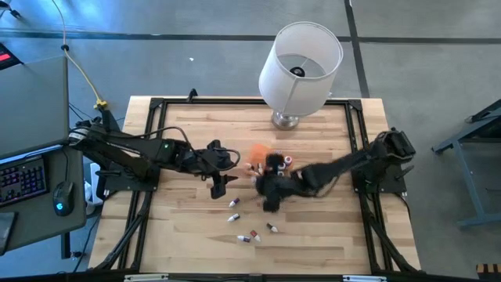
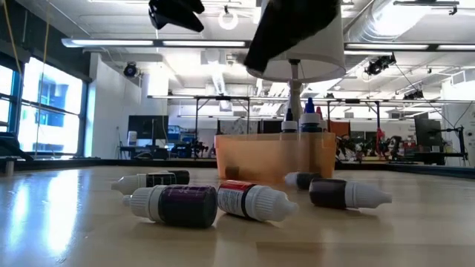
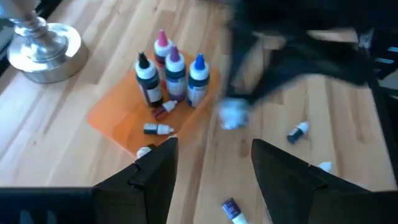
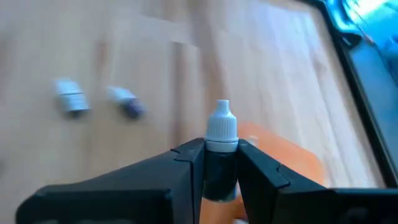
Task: Pick & Place food coloring
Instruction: Put the small purple food coloring bottle into the orange bin
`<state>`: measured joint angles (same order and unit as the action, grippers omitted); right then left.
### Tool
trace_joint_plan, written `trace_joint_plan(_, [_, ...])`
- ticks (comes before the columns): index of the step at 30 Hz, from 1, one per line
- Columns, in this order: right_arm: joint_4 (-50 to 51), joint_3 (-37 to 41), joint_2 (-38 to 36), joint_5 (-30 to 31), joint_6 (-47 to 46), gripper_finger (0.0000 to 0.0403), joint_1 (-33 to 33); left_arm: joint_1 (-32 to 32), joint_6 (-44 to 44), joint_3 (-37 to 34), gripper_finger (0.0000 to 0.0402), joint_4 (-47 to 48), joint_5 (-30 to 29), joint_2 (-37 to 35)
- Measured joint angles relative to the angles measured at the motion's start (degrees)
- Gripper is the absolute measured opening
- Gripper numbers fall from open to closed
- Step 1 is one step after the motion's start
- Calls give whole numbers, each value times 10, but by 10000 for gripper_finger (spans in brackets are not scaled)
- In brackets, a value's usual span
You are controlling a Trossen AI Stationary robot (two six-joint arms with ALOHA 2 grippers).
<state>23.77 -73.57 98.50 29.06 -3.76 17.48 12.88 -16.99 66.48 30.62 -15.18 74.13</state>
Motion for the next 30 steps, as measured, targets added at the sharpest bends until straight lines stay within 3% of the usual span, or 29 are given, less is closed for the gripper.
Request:
trace_joint_plan(7, [6, 46, 4, -78, 2, 80, -120, 8, -12, 0, 202, 2, 5, 0])
trace_joint_plan(13, [0, 53, 4, -173, 14, 88, -172, 6, -13, 0, 202, 15, 1, 0])
trace_joint_plan(23, [4, 50, 4, -125, 65, 141, -166, 7, -20, -1, 202, 34, -7, 0])
trace_joint_plan(30, [86, 14, 3, -161, 9, 158, -129, 44, -138, -78, 202, 2, -34, 1])
